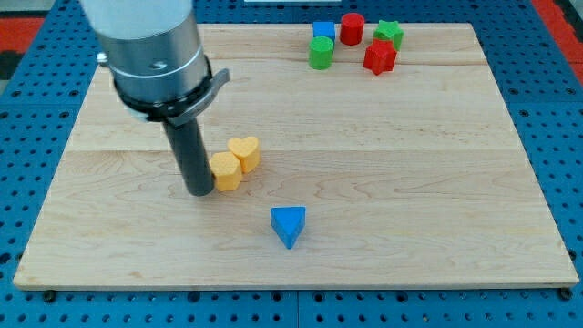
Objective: Slide the yellow hexagon along with yellow heart to the center
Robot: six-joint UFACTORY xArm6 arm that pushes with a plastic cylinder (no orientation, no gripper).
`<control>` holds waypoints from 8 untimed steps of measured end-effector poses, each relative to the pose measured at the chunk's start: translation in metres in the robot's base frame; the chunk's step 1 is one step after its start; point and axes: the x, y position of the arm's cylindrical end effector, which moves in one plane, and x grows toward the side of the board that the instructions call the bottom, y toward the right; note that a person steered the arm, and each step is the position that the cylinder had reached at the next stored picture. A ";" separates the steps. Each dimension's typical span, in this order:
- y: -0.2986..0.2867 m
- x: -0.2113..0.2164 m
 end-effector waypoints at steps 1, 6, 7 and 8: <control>0.021 -0.002; 0.035 -0.070; 0.046 -0.075; 0.034 -0.065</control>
